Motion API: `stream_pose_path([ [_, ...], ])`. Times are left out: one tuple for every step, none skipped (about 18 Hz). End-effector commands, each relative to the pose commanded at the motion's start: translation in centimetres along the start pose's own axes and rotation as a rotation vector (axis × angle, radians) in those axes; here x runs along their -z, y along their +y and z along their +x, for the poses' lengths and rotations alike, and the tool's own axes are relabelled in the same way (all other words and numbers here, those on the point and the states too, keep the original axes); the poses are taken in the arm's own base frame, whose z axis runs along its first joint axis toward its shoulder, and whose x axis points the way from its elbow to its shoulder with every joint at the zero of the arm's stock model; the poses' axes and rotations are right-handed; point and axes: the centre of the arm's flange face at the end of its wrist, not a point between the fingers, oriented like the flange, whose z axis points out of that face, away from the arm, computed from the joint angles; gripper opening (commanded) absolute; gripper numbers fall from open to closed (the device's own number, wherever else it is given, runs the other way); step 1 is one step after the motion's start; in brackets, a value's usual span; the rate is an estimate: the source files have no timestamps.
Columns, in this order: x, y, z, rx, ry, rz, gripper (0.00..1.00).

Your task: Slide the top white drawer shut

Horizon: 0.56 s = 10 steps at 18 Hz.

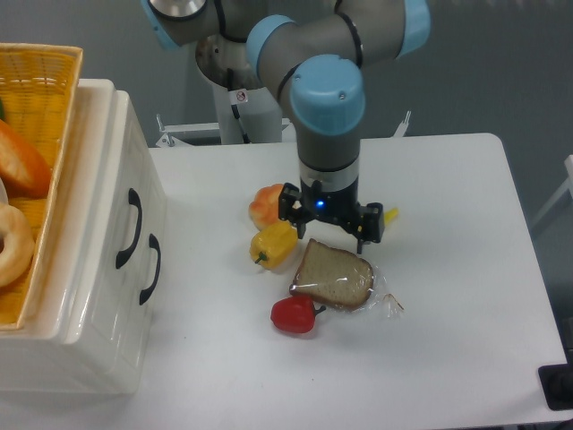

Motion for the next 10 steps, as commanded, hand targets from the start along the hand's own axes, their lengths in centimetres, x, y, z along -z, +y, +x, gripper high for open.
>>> stream_pose_path([
  [0.32,0.04,0.65,-0.008,0.01,-0.009,1.0],
  [0.26,0.17,0.94,-0.01,0.023,-0.019,1.0],
  [0.2,0.28,1.05,-0.011,0.03,-0.026,1.0],
  [0.18,0.31,1.02,-0.012,0.034,-0.024,1.0],
  [0.18,0.3,1.03,-0.012,0.035,-0.023,1.0],
  [0.18,0.26,1.09,-0.011,0.034,-0.024,1.0],
  [0.38,0.25,1.2,-0.015,0.032,-0.022,1.0],
  [0.49,0.23,1.22,-0.015,0.032,-0.017,1.0],
  [0.5,0.21,1.22,-0.015,0.032,-0.015,1.0],
  [0.5,0.2,1.23,-0.016,0.033,-0.014,1.0],
])
